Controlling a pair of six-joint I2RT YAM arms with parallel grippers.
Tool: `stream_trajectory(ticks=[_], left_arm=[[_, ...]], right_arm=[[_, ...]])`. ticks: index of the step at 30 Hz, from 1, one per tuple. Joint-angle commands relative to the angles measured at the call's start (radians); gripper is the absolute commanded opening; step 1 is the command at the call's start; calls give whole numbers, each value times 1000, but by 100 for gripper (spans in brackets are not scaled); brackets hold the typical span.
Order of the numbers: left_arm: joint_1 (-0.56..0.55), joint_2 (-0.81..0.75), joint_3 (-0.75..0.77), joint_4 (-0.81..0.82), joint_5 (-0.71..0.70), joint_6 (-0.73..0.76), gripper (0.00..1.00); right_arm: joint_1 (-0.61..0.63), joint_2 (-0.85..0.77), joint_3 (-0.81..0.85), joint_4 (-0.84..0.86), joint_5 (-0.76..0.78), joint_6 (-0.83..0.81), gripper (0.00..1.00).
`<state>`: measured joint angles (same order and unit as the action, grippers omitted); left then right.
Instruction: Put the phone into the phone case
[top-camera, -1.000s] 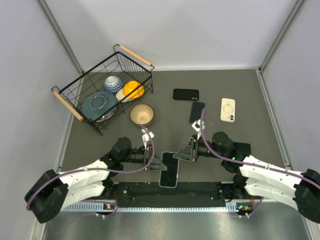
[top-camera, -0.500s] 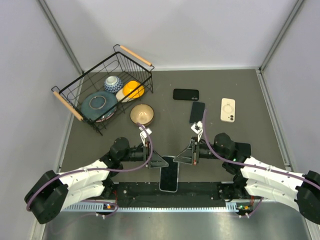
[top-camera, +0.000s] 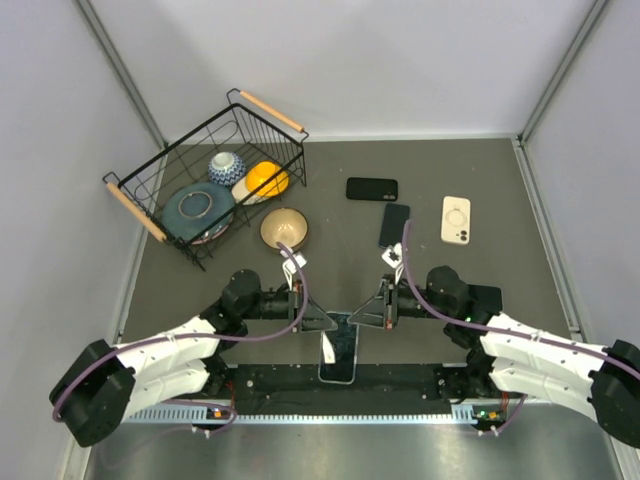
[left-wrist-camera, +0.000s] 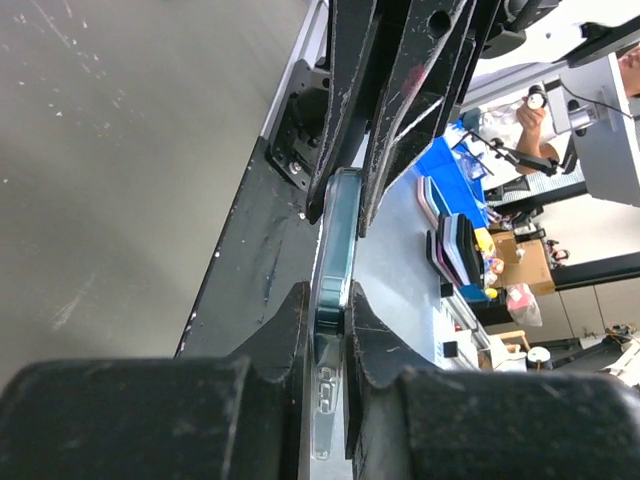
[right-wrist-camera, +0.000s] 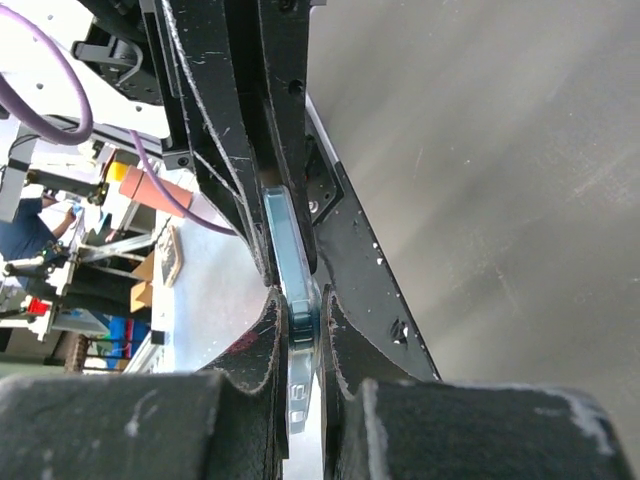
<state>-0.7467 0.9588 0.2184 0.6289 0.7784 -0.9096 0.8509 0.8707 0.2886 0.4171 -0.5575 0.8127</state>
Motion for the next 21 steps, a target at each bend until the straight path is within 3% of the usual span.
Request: stream_trajectory(ticks=[1, 3, 8, 10, 12, 15, 16, 21], left_arm=[[3, 11, 65, -92, -96, 67, 13], [3, -5, 81, -156, -131, 86, 46], [4, -92, 137, -374, -250, 205, 62], [4, -126, 197, -539, -332, 283, 79], [4, -140, 273, -729, -457, 317, 81], [4, -158, 385, -880, -539, 380, 87], [4, -169, 409, -953, -566, 415, 99], [4, -233, 411, -1012, -695, 457, 99]], right_arm=[[14, 27, 46, 63, 25, 2, 0], [2, 34, 56, 46, 39, -7, 0], [-55, 54, 96, -92, 80, -89, 0], [-88, 76, 130, -147, 73, -133, 0], [-113, 135, 174, -197, 58, -164, 0], [-176, 262, 246, -225, 2, -204, 0], [-190, 296, 268, -248, -13, -230, 0], [-288, 528, 423, -270, -157, -253, 0]])
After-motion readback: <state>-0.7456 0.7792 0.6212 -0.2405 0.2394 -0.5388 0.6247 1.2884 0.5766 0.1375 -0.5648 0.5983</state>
